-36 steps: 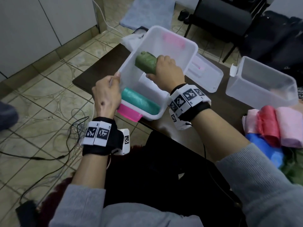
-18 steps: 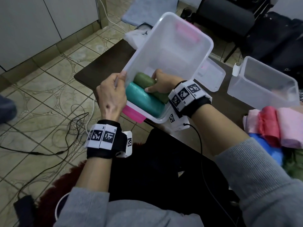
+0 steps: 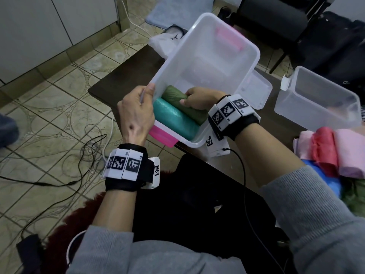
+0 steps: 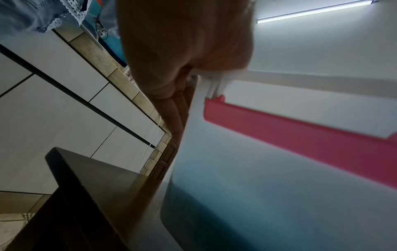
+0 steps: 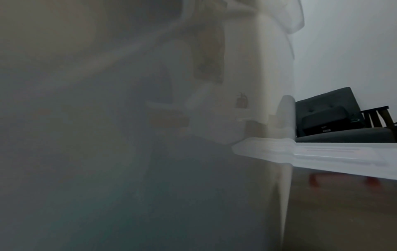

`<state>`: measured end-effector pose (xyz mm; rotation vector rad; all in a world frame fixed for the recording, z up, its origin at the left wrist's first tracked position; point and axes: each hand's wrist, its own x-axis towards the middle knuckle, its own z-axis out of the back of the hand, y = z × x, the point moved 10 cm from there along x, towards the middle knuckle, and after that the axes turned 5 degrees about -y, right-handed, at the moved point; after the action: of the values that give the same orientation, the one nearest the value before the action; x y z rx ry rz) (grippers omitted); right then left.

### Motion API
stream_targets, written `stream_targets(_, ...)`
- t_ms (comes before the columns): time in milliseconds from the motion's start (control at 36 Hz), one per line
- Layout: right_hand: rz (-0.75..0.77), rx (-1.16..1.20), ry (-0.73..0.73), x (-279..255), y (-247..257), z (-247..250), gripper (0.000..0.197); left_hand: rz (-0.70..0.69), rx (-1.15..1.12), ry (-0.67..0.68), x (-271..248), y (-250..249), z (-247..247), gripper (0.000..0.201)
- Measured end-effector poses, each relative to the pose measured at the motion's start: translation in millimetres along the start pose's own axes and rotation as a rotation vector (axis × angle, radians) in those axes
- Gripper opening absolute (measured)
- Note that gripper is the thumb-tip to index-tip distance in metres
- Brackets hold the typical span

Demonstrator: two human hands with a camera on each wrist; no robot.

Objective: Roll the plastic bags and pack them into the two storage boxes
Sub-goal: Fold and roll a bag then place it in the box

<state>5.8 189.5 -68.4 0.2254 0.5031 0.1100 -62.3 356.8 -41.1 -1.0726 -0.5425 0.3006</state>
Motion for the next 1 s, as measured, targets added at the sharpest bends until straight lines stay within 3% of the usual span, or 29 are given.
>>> stream_targets(167,-0.004,0.139,-0.020,1.8,-3.7,0.6,0.063,-0.024,0.017,0.000,-1.3,-5.1,1.1,0.041)
stream_targets(389,0.046,0.016,0.009,1.5,4.0,-0.3,0.044,-0.018,0.019,-0.006,-0.1,-5.6,0.1,0.040)
stream_targets(556,0.103,0.128,0.000,6.0,16.4,-5.7,0.063,-0.018,0.035,0.011,3.5,-5.1,-1.7,0.042)
stream_targets(639,0.099,0.010,0.078,8.4,14.7,-17.4,0.069,-0.014,0.032,0.009,3.8,-4.8,-1.3,0.042)
stream_targets(722,0.098,-0.144,0.056,13.0,9.7,-20.5,0.071,-0.017,0.037,0.006,3.6,-6.4,-1.2,0.041)
stream_targets(833,0.119,-0.164,0.070,14.9,8.7,-22.5,0.070,-0.019,0.036,0.000,3.3,-8.8,-1.1,0.042)
stream_targets(917,0.247,0.089,-0.139,11.7,23.5,4.4,0.063,-0.020,0.041,0.003,3.9,-9.6,-2.2,0.042)
stream_targets(1000,0.426,0.425,-0.721,-19.6,26.2,68.1,0.043,-0.015,0.064,0.013,6.6,-9.2,-4.3,0.042)
